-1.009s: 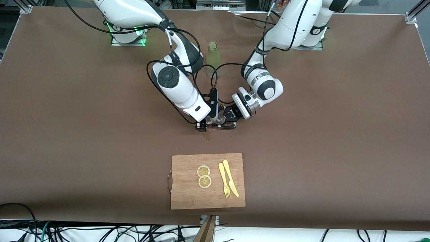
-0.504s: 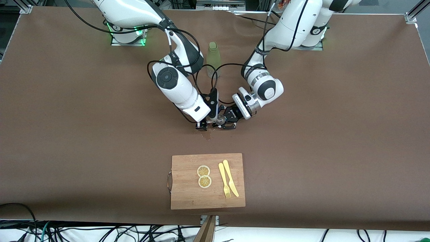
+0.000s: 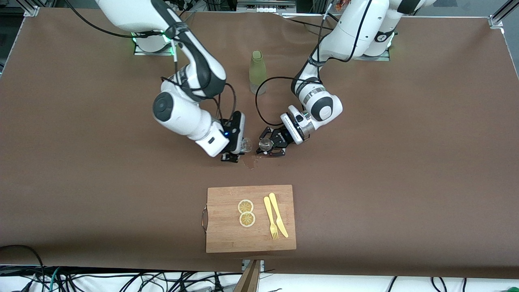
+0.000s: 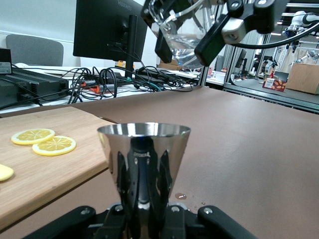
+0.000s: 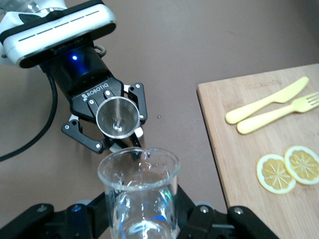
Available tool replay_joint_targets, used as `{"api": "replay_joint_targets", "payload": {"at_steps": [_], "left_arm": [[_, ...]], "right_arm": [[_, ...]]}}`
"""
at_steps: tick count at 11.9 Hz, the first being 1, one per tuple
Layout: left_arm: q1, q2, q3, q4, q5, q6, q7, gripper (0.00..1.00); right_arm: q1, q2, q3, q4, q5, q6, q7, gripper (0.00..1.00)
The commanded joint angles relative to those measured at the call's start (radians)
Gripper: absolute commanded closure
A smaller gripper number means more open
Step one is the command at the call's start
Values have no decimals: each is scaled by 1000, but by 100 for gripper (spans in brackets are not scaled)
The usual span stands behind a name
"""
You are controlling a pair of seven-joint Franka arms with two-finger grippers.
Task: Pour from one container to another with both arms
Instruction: 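Tilt the beaker upright and separate the right and left grippers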
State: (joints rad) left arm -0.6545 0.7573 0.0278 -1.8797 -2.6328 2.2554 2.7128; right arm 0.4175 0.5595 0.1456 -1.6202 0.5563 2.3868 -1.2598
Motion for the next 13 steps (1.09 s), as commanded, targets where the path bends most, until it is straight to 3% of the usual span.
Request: {"api": "replay_joint_targets", "payload": {"at_steps": [1,3,6,9,13], "left_arm": [[-24,-9,24,5,-187,15,99,100],[-13,-22,34,-4,-173,13,94,100],[47,-65,34,-24,-98,16,75,100],[123,-107,32,-53,55,15,4,100],[298,-182,27,-111,336,-49,-77,100]], "right_arm": [[-96,-30,19,-33,257,-73,-206,86],[-175,-33,19,-44,432,-167,-356,86],[-300,-35,19,-47,497,-312,-424,86],[-437,-29,19,-76,644,-475,-571,86],[-593,-7,0,-136,666,-661,-766,85]]}}
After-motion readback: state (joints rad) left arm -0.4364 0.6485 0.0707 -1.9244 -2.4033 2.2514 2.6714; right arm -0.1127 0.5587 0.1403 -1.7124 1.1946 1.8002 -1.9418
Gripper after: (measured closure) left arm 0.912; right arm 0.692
